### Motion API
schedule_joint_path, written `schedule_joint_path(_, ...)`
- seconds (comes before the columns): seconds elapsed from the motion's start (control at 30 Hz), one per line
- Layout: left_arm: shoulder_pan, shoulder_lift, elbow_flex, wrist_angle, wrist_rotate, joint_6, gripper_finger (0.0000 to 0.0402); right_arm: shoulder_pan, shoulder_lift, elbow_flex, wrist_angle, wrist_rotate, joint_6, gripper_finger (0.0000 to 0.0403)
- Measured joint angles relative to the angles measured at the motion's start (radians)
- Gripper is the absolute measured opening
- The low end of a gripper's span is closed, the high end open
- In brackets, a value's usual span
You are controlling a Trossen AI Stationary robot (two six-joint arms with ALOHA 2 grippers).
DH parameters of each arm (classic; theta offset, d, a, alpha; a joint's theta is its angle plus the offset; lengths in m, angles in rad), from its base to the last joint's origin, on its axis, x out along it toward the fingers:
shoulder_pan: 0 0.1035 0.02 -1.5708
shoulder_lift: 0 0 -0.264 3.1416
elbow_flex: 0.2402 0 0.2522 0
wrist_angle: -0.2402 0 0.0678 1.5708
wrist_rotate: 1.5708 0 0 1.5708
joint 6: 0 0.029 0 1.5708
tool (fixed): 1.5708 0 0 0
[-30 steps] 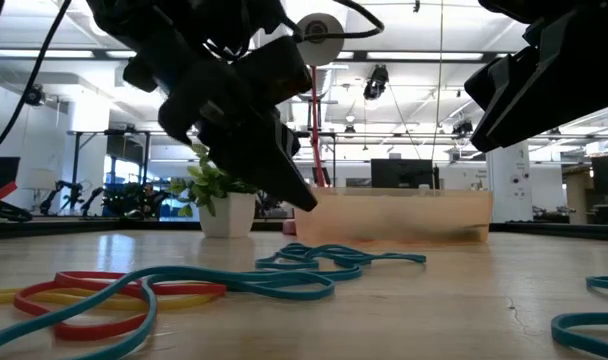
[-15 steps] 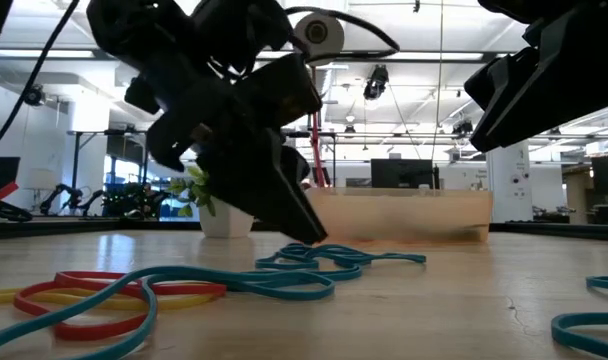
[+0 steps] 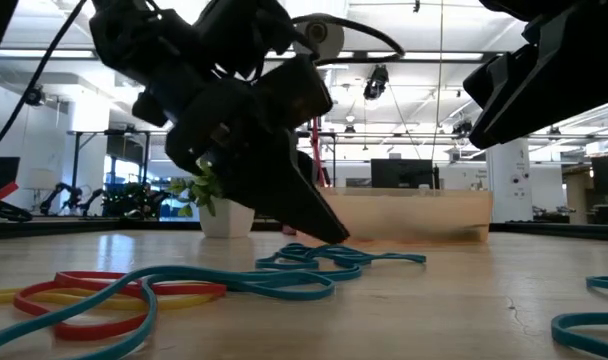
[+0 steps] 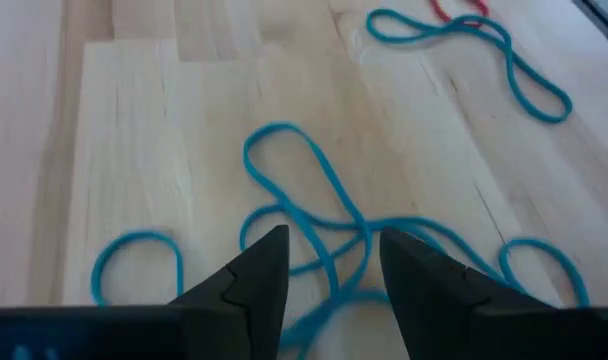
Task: Pick and place rubber bands into bin
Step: Put the blue rubberband into the orange container
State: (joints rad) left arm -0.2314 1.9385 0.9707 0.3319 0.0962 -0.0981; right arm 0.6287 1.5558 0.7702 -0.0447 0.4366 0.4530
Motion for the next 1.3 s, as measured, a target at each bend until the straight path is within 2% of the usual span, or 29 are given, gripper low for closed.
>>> schedule_joint_path(0.37,0.000,0.018,-0.003,0.000,0.002,-0.001,0.0128,0.000,0.000,0.000,0.000,0.000,0.000,0.0084)
schedule_joint_path(0.8,0.002,0.018,-0.003,0.000,0.003,0.000,0.0005,0.000,0.000,0.000,0.001,0.000,0.000,0.0078)
schedule_joint_path(1.3,0.002,-0.002,0.013,0.003,0.002,0.005,0.0003,0.000,0.000,0.000,0.000,0.000,0.000,0.0068)
